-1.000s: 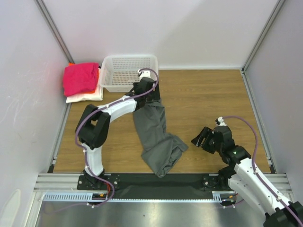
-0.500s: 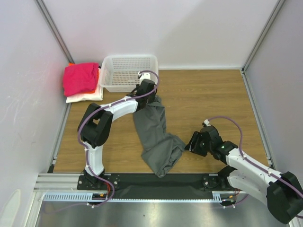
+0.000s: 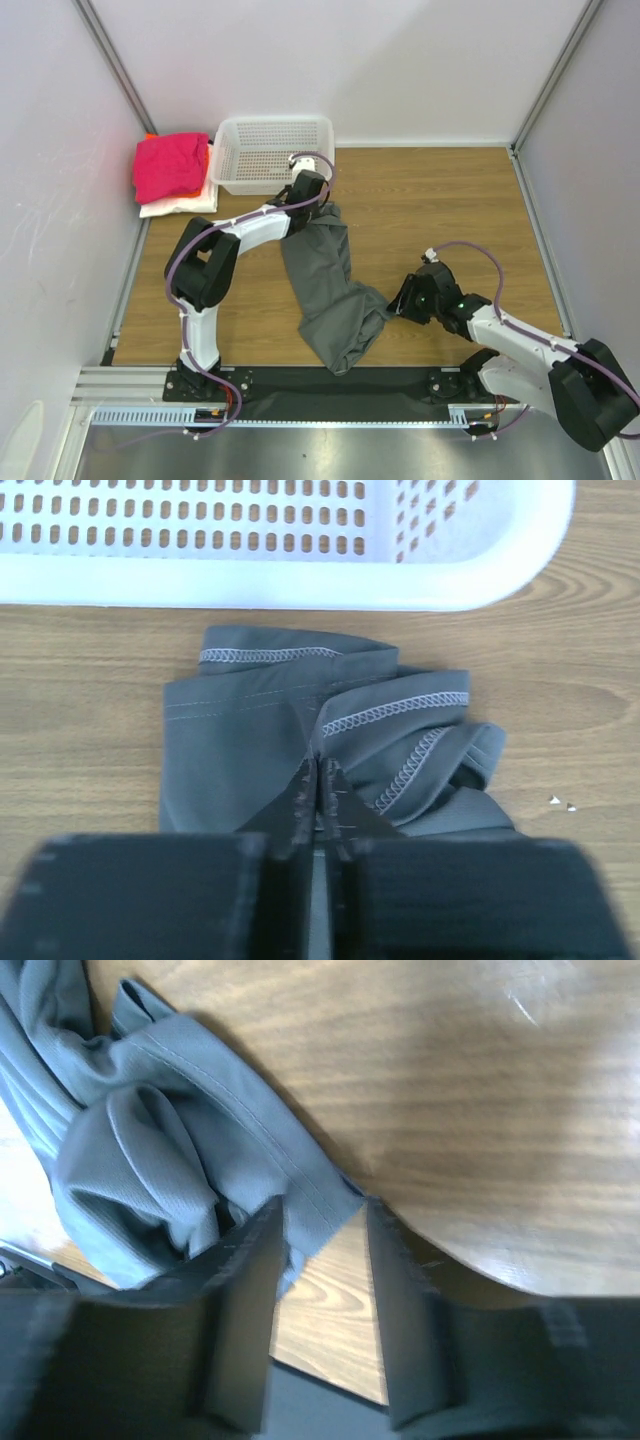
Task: Fold and stack the t-shirts
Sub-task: Flatten the tshirt out
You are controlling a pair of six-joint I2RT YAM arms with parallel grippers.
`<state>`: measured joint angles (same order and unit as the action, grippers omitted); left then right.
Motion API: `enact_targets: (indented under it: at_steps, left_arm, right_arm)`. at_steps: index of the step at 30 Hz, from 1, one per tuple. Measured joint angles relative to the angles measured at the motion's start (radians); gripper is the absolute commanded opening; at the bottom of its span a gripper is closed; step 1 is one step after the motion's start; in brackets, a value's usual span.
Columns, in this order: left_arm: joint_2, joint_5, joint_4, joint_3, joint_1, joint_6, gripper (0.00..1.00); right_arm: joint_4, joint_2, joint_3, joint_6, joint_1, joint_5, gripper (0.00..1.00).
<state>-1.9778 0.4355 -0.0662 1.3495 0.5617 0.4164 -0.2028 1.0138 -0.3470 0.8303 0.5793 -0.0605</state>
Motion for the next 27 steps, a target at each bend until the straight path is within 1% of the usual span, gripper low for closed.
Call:
enact_targets:
  at_steps: [2,3,5,8,9,12,15,17,22,25,27]
  left_arm:
    - [0.000,0.000,0.006,-0.008,-0.006,-0.009,0.00]
    - [0.000,0.000,0.007,-0.014,-0.009,-0.011,0.00]
    - [0.000,0.000,0.013,-0.031,-0.014,-0.017,0.00]
    - [0.008,0.002,0.023,-0.069,-0.019,-0.018,0.01]
    - [0.016,0.004,0.024,-0.087,-0.019,-0.019,0.00]
    - [0.057,0.010,0.024,-0.142,-0.020,-0.018,0.01]
    - [0.134,0.021,0.026,-0.205,-0.020,-0.016,0.00]
    - [0.205,0.034,0.026,-0.254,-0.020,-0.013,0.00]
    - [0.415,0.068,0.011,-0.395,-0.021,0.049,0.00]
    - [0.563,0.090,-0.016,-0.514,-0.021,0.117,0.00]
    - [0.652,0.104,-0.041,-0.590,-0.021,0.167,0.00]
  right_arm:
    - [0.029,0.027,-0.003,0.000,0.003,0.000,0.36]
    - [0.042,0.041,-0.003,0.001,0.005,-0.002,0.31]
    - [0.064,0.063,-0.005,0.002,0.009,-0.003,0.26]
    - [0.088,0.085,-0.007,0.004,0.011,-0.004,0.10]
    - [0.090,0.089,-0.008,0.006,0.011,-0.003,0.00]
    - [0.086,0.094,-0.018,0.002,0.012,0.010,0.00]
    - [0.070,0.099,-0.052,-0.024,-0.008,0.031,0.00]
    - [0.059,0.101,-0.081,-0.052,-0.056,0.037,0.00]
    - [0.042,0.124,-0.172,-0.155,-0.247,0.045,0.00]
    - [0.044,0.189,-0.267,-0.223,-0.329,0.052,0.00]
    - [0.050,0.256,-0.341,-0.266,-0.363,0.043,0.00]
